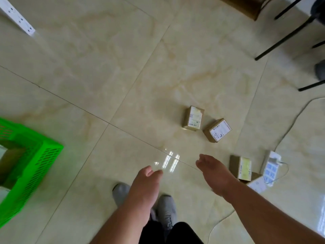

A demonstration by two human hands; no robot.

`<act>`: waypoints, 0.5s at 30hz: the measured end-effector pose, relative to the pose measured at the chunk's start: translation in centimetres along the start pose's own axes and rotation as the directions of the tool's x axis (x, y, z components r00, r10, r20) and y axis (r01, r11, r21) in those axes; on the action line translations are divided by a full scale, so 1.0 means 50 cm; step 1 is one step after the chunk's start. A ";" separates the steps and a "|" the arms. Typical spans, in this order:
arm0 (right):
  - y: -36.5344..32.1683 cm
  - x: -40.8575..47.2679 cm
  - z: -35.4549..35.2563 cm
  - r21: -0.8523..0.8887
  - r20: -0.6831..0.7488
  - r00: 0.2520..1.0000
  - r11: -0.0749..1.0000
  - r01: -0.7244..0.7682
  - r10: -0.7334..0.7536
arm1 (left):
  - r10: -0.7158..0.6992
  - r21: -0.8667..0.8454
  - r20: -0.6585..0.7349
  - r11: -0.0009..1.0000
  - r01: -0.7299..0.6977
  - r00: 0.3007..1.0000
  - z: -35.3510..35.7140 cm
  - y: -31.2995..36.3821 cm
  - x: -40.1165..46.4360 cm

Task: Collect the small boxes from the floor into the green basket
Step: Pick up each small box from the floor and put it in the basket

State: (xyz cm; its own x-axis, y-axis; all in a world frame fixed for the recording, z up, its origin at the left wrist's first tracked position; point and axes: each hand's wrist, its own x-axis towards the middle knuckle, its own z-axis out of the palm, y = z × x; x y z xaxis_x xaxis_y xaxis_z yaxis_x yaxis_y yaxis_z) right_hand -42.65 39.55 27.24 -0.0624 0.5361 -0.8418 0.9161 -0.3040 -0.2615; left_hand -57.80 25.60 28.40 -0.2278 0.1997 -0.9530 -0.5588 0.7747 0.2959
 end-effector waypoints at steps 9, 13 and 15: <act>-0.006 0.120 -0.072 0.018 -0.009 0.999 0.999 -0.037 0.037 | 0.033 0.044 0.028 0.998 -0.034 0.999 0.066 0.087 0.077; 0.006 0.195 -0.107 -0.012 0.036 0.997 0.998 -0.069 0.070 | -0.015 -0.026 0.014 1.000 0.015 1.000 0.150 0.089 0.119; 0.022 0.239 -0.129 -0.029 0.069 0.994 0.996 -0.080 0.081 | -0.048 -0.041 -0.009 0.998 0.048 0.999 0.201 0.082 0.149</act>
State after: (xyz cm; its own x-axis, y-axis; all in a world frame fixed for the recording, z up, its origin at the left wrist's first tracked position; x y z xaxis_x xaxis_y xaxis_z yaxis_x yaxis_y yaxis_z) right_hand -39.84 50.69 19.94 -0.0147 0.4541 -0.8908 0.9293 -0.3226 -0.1798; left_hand -53.80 36.31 21.86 -0.2078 0.1569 -0.9655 -0.6014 0.7579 0.2526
